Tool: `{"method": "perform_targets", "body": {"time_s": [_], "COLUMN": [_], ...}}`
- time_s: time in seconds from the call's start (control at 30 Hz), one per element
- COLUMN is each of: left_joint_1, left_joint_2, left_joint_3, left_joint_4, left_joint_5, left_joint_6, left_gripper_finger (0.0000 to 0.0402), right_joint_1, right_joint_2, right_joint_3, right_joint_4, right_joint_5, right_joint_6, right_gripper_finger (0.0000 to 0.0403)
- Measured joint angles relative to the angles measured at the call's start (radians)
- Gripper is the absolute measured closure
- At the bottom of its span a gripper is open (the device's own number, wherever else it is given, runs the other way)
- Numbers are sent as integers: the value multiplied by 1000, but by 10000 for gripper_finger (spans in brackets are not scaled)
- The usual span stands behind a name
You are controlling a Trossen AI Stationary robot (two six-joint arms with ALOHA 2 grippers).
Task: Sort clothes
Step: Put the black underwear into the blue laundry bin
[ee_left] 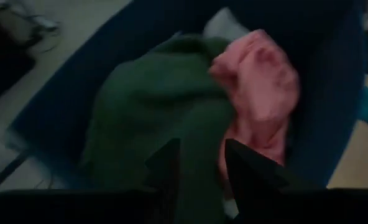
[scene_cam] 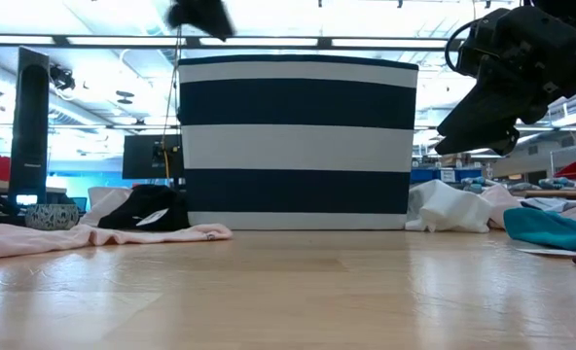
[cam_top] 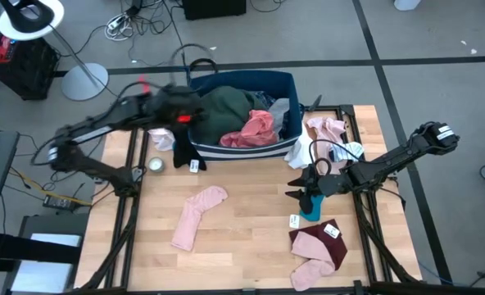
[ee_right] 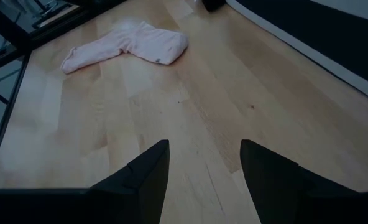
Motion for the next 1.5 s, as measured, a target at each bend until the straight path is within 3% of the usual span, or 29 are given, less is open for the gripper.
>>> {"method": "perform_targets", "body": {"time_s": [0.2,0.43,0.63,0.97,1.5], "left_joint_1": [11,68,117,171,185], "left_joint_2": [-234,-374,-394,-395,-394], "left_joint_3": [-274,-502,-676,-951,-1170], "left_joint_4": [33,33,66,368,545], "left_joint_5": [-133,-159,-86,-14,-17], "left_joint_6": [-156,-253,-310,-391,-458], "left_gripper_finger": [269,269,269,269,269], "right_joint_1": [0,0,0,0,0], "right_joint_2": [0,0,0,0,0], "right_joint_3": [0,0,0,0,0], "right_joint_4": [0,7,8,8,8], "right_joint_5": [0,0,1,2,4], "right_joint_6": [17,24,25,24,23], "right_gripper_finger": [204,204,204,204,204]}}
